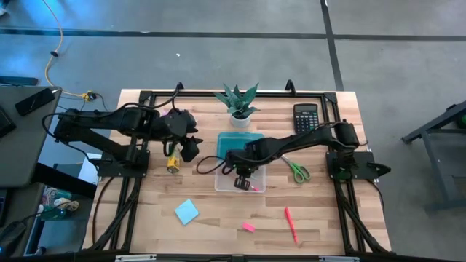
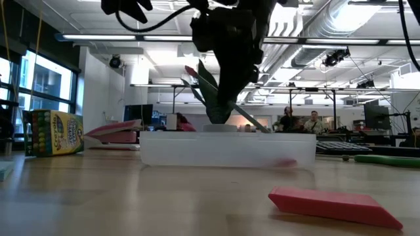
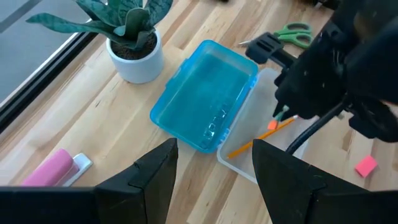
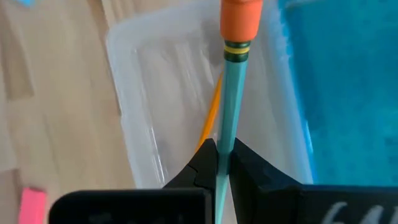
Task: Pack school essentials
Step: Put the blue pencil into the supply box, then put the orange pen into the supply box
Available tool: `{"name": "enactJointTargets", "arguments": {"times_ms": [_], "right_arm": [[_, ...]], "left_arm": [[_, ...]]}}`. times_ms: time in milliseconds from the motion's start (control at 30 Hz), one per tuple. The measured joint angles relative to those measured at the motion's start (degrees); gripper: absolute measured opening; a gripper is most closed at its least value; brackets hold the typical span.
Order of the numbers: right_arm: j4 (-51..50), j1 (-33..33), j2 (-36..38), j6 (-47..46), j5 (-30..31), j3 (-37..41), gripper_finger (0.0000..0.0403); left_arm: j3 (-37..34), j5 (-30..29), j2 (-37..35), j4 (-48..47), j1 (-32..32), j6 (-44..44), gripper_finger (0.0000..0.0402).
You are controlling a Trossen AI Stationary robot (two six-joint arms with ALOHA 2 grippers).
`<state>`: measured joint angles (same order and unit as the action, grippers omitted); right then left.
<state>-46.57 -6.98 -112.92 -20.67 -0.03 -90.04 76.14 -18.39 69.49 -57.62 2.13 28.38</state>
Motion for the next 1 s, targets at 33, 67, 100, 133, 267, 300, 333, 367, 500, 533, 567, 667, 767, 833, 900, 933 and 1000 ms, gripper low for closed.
{"name": "enactJointTargets", "arguments": {"times_ms": [33, 67, 100, 133, 267, 300, 333, 367, 500, 533, 567, 667, 767, 833, 900, 933, 1000], "right_arm": [[-0.3, 0.0, -0.6, 0.0, 0.0, 0.0, 0.0008], [-0.6, 0.0, -1.0, 0.0, -0.1, 0.0, 0.0008], [-0.9, 0.0, -1.4, 0.0, -0.4, 0.1, 0.0008], [-0.8, 0.0, -1.6, 0.0, -0.9, 0.1, 0.0008], [-0.8, -0.1, -2.2, -0.8, -2.2, 0.1, 0.0013], [-1.2, -0.1, -2.3, -1.1, -2.2, 0.1, 0.0016], [-1.2, -0.1, -2.3, -1.3, -2.3, 0.1, 0.0021], [-0.8, -0.1, -2.2, -1.4, -2.4, 0.1, 0.0027], [-0.9, -0.2, -2.2, -2.8, -3.3, 0.1, 0.0057], [-0.8, -0.2, -2.2, -2.9, -3.7, 0.1, 0.0067], [-0.8, -0.2, -2.2, -2.9, -4.2, 0.1, 0.0076], [-1.4, -0.2, -2.0, -3.3, -6.1, 0.1, 0.0101], [-2.9, 0.0, -1.2, -4.4, -6.9, 0.1, 0.0116], [-3.9, 0.0, 0.1, -4.5, -5.3, 0.1, 0.0118], [-5.1, 0.0, 2.0, -4.4, -2.9, 0.1, 0.0116], [-5.7, 0.0, 3.1, -4.4, -1.6, 0.1, 0.0114], [-6.7, -0.2, 5.3, -3.4, 1.1, 0.1, 0.0109]], "left_arm": [[0.0, 0.0, 0.0, 0.0, 0.0, 0.0, 0.0197], [0.0, 0.0, 0.0, 0.0, 0.0, 0.0, 0.0197], [0.0, 0.0, 0.0, 0.0, 0.0, 0.0, 0.0197], [0.0, 0.0, 0.0, 0.0, 0.0, 0.0, 0.0197], [0.0, 0.0, 0.0, 0.1, 0.0, 0.0, 0.0197], [0.0, 0.0, 0.0, 0.1, 0.0, 0.0, 0.0197], [0.0, 0.0, 0.0, 0.1, 0.0, 0.0, 0.0197], [0.0, 0.0, 0.0, 0.1, 0.0, 0.0, 0.0197], [0.0, 0.3, 0.0, 0.1, 0.0, 0.0, 0.0197], [0.0, 0.3, 0.0, 0.1, 0.0, 0.0, 0.0197], [0.0, 0.4, 0.0, 0.1, 0.0, 0.0, 0.0197], [0.0, 1.0, 0.0, 0.0, 0.0, 0.0, 0.0197], [0.0, 1.1, 0.0, 0.0, 0.0, 0.0, 0.0197], [0.0, 1.2, 0.0, 0.0, 0.0, 0.0, 0.0197], [0.0, 1.2, 0.0, 0.0, 0.0, 0.0, 0.0197], [0.0, 1.2, 0.0, 0.0, 0.0, 0.0, 0.0197], [0.0, 1.3, 0.0, 0.0, 0.0, 0.0, 0.0197]]}}
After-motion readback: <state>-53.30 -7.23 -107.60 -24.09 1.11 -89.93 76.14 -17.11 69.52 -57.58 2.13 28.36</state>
